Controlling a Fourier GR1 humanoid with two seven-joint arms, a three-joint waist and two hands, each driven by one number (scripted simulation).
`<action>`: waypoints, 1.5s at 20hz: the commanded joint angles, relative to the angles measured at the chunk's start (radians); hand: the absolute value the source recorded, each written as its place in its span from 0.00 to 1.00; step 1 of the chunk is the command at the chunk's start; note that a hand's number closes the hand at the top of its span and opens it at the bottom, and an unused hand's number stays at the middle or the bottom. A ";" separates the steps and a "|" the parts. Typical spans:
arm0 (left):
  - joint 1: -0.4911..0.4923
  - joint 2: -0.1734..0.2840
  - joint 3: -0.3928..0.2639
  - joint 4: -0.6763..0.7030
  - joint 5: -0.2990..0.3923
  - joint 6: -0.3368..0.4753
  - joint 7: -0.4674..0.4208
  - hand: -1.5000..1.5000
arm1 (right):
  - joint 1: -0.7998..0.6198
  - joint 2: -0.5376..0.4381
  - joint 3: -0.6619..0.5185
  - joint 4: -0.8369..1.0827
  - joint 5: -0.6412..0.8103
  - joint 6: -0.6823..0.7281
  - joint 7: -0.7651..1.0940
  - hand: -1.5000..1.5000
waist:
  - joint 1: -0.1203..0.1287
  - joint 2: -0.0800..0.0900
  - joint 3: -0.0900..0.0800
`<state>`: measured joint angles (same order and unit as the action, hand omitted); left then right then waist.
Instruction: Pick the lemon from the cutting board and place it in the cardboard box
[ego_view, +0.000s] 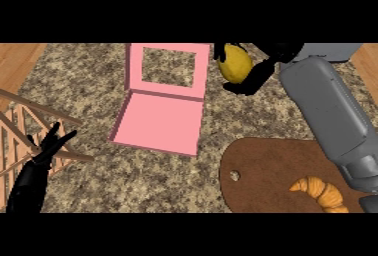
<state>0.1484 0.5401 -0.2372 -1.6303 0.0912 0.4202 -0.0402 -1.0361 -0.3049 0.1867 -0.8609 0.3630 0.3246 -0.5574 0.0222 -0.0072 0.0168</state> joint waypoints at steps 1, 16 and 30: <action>-0.129 -0.024 -0.019 0.044 0.043 -0.069 0.123 0.50 | -0.083 0.099 0.002 0.000 -0.009 0.007 0.103 1.00 | -0.025 0.010 -0.017; -0.108 -0.030 0.006 0.021 0.038 -0.114 0.104 0.50 | -0.220 0.303 0.142 0.196 0.068 -0.103 0.292 1.00 | 0.010 0.019 -0.018; -0.184 -0.072 -0.018 0.061 0.008 -0.151 0.093 0.50 | -0.163 0.305 0.406 0.320 -0.168 -0.277 0.345 0.00 | 0.071 0.037 -0.019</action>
<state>0.0660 0.5123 -0.2438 -1.6330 0.0487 0.3296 0.0261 -1.2158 -0.0010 0.5492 -0.5697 0.2519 0.0800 -0.1922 0.0955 0.0148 0.0076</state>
